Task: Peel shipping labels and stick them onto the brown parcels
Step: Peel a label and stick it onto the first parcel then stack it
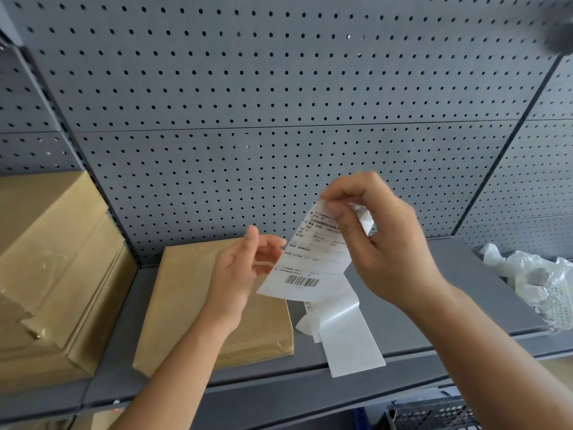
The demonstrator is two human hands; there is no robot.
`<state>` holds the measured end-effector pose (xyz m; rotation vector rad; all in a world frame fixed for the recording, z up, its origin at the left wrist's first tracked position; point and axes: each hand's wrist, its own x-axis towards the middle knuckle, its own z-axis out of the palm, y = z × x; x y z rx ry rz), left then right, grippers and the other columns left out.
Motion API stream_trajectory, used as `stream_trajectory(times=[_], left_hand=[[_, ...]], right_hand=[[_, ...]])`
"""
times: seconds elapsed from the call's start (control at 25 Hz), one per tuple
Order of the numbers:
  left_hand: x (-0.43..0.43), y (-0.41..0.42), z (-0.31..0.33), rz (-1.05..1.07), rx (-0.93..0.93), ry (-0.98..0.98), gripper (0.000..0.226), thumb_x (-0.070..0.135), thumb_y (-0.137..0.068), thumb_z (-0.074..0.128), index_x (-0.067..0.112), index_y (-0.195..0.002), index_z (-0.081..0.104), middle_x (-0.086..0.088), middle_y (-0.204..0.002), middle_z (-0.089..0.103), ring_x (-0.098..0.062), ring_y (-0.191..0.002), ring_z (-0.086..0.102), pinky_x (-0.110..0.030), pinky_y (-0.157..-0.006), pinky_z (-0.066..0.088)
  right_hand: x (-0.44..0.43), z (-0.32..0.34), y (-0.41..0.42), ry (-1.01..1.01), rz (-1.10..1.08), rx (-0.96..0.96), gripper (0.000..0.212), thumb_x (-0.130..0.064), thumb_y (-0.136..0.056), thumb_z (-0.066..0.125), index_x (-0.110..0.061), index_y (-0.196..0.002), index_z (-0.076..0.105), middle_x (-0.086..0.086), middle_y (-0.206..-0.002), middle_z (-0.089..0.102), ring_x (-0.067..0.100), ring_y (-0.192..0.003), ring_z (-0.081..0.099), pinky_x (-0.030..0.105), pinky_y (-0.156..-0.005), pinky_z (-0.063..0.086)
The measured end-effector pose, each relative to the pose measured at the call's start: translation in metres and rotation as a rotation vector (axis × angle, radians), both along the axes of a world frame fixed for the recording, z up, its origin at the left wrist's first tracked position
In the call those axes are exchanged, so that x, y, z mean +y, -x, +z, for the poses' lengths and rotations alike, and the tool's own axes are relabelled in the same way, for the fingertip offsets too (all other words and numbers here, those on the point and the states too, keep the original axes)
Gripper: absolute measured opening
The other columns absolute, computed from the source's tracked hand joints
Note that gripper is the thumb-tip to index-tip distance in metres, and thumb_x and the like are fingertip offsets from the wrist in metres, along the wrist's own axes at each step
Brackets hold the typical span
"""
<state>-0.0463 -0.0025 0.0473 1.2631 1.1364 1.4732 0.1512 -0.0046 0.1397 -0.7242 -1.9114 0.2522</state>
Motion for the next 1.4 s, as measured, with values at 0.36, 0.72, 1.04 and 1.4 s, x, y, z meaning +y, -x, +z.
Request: stream_trajectory(times=[0.36, 0.72, 1.04, 1.4], left_hand=[[-0.035, 0.034, 0.019, 0.022, 0.112, 0.005, 0.02, 0.029, -0.085, 0.068, 0.015, -0.096, 0.077, 0.001, -0.094, 0.081, -0.012, -0.086, 0.076, -0.022, -0.072, 0.059], [-0.033, 0.093, -0.018, 0.305, -0.011, 0.201, 0.017, 0.026, -0.097, 0.066, 0.015, -0.1, 0.078, -0.004, -0.097, 0.081, -0.023, -0.091, 0.076, -0.033, -0.072, 0.056], [-0.016, 0.124, -0.046, 0.309, 0.248, 0.322, 0.016, 0.024, -0.099, 0.064, 0.017, -0.101, 0.079, 0.006, -0.091, 0.081, -0.007, -0.086, 0.076, -0.025, -0.069, 0.061], [0.004, 0.128, -0.055, 0.312, 0.763, 0.338, 0.021, 0.028, -0.097, 0.067, 0.013, -0.098, 0.082, 0.006, -0.096, 0.08, -0.01, -0.082, 0.072, -0.028, -0.075, 0.059]], right_hand=[[0.023, -0.022, 0.051, 0.11, 0.06, -0.161, 0.021, -0.014, -0.099, 0.059, -0.018, -0.12, 0.062, -0.012, -0.11, 0.068, 0.005, -0.103, 0.064, 0.028, -0.083, 0.054], [0.051, -0.08, 0.098, 1.184, 0.212, 0.155, 0.026, -0.03, -0.101, 0.058, -0.017, -0.122, 0.063, -0.001, -0.113, 0.075, 0.021, -0.103, 0.072, 0.039, -0.093, 0.058], [0.067, -0.13, 0.126, 1.15, 0.078, 0.09, 0.015, -0.013, -0.1, 0.059, -0.01, -0.099, 0.074, -0.002, -0.094, 0.08, 0.021, -0.09, 0.076, 0.035, -0.081, 0.062], [0.074, -0.144, 0.135, 0.907, -0.155, -0.21, 0.029, -0.02, -0.095, 0.065, -0.024, -0.123, 0.058, -0.001, -0.084, 0.07, 0.016, -0.078, 0.068, 0.04, -0.073, 0.059]])
